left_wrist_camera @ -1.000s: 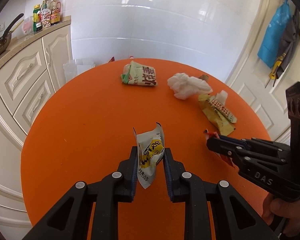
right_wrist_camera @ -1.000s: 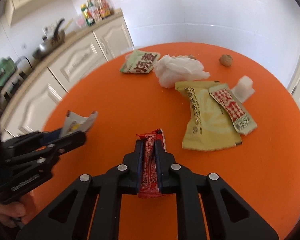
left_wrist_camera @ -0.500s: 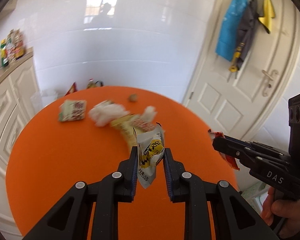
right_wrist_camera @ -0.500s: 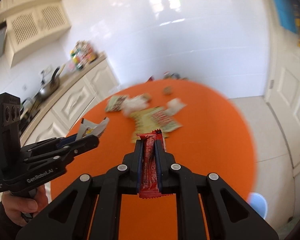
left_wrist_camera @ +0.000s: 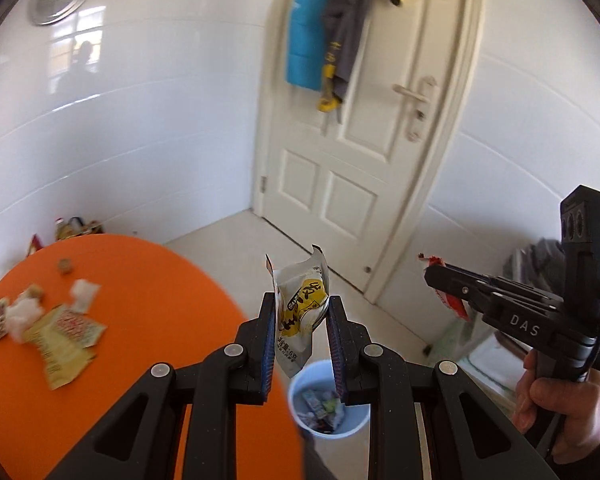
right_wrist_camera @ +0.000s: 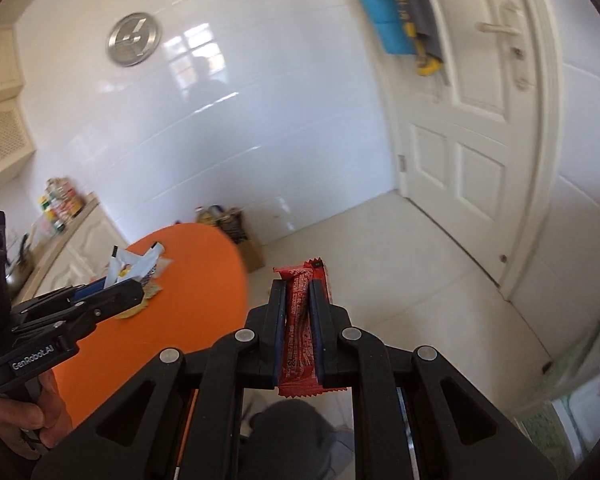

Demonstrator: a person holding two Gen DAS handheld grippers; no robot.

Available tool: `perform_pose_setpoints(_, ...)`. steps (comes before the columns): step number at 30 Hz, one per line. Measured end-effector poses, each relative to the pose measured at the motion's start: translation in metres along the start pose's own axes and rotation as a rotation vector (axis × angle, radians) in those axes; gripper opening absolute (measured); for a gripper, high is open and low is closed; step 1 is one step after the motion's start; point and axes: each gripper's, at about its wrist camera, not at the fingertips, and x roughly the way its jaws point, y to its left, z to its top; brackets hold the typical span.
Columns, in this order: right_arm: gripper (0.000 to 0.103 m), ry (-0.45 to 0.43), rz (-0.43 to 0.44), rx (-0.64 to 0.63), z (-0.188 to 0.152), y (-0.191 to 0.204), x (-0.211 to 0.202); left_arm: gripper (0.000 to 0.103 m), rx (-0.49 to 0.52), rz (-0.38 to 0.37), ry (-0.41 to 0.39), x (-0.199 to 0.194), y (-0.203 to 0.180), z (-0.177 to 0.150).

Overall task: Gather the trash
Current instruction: 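Carry the white and red wrappers with both tools over the bin, then open both tools to drop the wrappers into the bin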

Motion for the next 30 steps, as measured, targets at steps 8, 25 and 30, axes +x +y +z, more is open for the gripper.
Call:
perform_pose_setpoints(8,0.011,0.117,-0.104,0.153,-0.034,-0.091,0.036,0.02,0.065,-0.109,0.196,0.092,-0.055,-0.006)
perform_pose_setpoints(25,0.03,0.371,-0.118,0.402,-0.107,-0.176,0.137,0.054,0.051,-0.043,0.573,0.223,-0.082,-0.04)
perform_pose_setpoints(30,0.053,0.371,-0.114,0.415,-0.109,-0.177,0.137,0.079,0.057,-0.024,0.573,0.226,-0.094,-0.036)
